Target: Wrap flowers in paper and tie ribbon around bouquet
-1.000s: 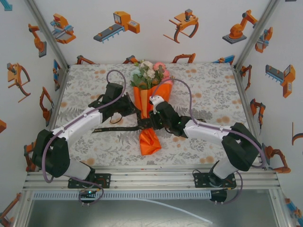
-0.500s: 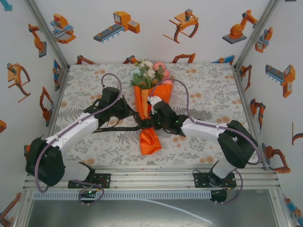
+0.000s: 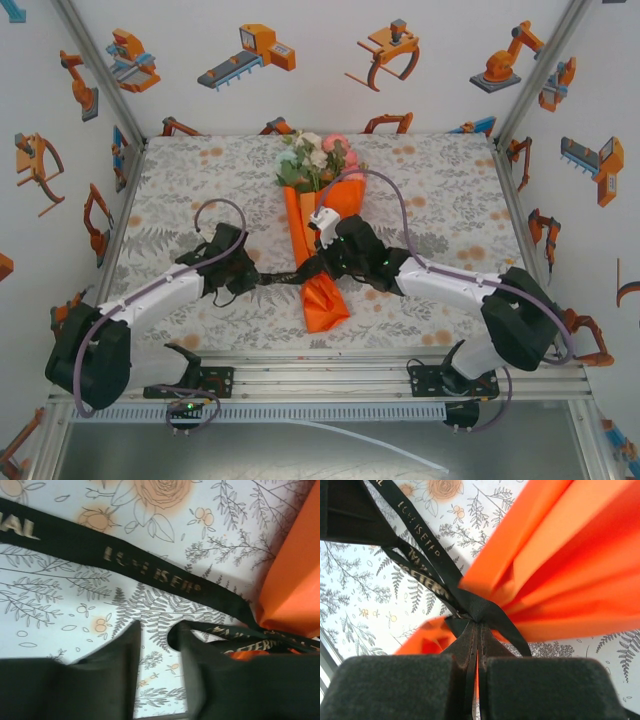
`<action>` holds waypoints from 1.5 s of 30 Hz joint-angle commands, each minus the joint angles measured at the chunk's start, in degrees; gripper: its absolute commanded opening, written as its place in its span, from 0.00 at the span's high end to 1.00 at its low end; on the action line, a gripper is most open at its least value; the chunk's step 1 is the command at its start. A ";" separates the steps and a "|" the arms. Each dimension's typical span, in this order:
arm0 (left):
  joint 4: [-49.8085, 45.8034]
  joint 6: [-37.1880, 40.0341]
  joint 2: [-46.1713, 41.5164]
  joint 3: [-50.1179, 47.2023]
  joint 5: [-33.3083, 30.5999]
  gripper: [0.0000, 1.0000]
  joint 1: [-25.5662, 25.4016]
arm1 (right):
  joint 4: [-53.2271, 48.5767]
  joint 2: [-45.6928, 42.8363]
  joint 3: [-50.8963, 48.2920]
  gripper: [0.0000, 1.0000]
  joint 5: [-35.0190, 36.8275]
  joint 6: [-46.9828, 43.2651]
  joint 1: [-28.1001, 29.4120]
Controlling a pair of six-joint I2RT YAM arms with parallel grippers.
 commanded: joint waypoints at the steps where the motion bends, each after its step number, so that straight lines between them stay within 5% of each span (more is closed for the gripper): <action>1: 1.61 10.92 -4.72 3.14 1.74 0.51 0.86 | 0.80 0.41 0.72 1.00 -2.39 -4.24 0.07; 5: 1.95 31.01 -7.16 9.66 12.07 0.44 0.76 | 0.26 0.57 1.21 1.00 -4.56 -6.45 -0.06; 7: 5.15 34.99 -6.25 11.13 19.52 0.44 0.72 | 0.91 0.79 1.16 1.00 -6.54 -7.09 -0.04; 11: 16.99 31.95 0.87 11.35 34.68 0.45 0.63 | 2.68 0.92 0.32 1.00 -8.37 -7.44 -0.11; 15: 22.73 29.12 9.04 12.34 41.83 0.46 -1.01 | 2.84 0.57 -0.60 1.00 -8.51 -7.61 -0.28; 23: 24.68 28.33 13.90 9.58 44.33 0.46 -2.33 | 3.00 0.19 -1.14 1.00 -8.77 -7.85 -0.98; 36: 23.82 27.48 16.19 9.85 45.52 1.00 -2.37 | 2.51 -0.11 -1.25 0.98 -6.37 -7.58 -1.07; 40: 25.15 24.24 14.81 9.65 41.13 1.00 -1.41 | 2.04 -0.65 -1.54 0.83 -6.34 -7.60 -1.09; 45: 26.30 18.48 13.72 9.95 33.62 1.00 -0.91 | 2.37 -0.95 -2.42 0.93 -7.46 -7.61 -1.14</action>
